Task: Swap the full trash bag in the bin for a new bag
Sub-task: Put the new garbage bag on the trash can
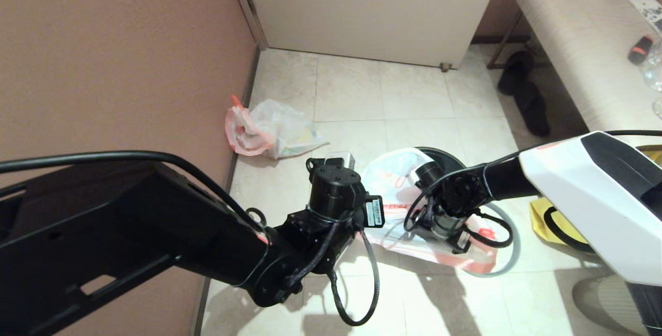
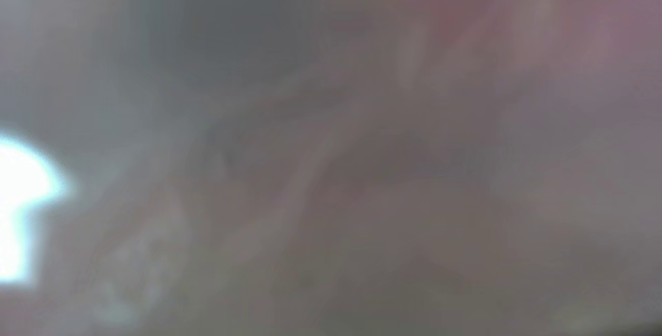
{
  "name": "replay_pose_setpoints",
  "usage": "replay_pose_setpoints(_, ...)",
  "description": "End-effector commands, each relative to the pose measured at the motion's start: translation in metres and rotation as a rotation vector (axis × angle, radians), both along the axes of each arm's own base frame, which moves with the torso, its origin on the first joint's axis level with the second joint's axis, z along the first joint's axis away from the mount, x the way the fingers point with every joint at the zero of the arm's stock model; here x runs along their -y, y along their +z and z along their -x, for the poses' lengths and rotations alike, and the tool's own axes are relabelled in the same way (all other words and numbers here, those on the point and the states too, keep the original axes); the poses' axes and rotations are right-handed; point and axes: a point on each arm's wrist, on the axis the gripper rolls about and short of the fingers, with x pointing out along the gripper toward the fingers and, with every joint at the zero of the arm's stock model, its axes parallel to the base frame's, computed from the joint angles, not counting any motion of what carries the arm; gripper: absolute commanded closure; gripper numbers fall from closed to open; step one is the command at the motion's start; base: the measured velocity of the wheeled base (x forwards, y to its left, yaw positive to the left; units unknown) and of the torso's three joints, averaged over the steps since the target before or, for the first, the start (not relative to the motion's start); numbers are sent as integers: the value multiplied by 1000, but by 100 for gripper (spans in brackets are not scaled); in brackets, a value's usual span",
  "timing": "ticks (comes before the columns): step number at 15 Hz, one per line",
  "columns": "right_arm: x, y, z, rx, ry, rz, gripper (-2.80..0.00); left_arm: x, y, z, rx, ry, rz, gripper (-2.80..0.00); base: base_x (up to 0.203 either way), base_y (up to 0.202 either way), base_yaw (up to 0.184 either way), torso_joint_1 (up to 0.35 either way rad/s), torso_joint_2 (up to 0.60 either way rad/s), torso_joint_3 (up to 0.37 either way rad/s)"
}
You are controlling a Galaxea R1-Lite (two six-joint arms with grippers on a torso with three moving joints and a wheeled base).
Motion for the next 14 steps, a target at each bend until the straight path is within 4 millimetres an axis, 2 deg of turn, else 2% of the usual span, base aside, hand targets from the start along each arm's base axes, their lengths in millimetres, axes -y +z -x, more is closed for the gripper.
replay_pose_setpoints(1,0,-10,-8,-4,-11,7,0,1,-2,-1,-1,3,0,0,0,0,0,0,0,0)
replay_pose_setpoints(7,9,-12,-11,-15,-32,87,0,1,-2,0,-1,2,0,0,0,0,0,0,0,0)
replay_pose_setpoints(9,12,-3,-7,2,-54,161,0,0,11,7,11,-18,19,0,0,0,0,0,0,0)
replay_pose_setpoints(11,13,6,-7,23,-18,194,0,-1,5,17,-108,-82,-58,0,0,0,0,0,0,0)
replay_pose_setpoints(14,13,9,-7,27,7,207,0,1,-11,19,-390,-176,-97,0,0,0,0,0,0,0)
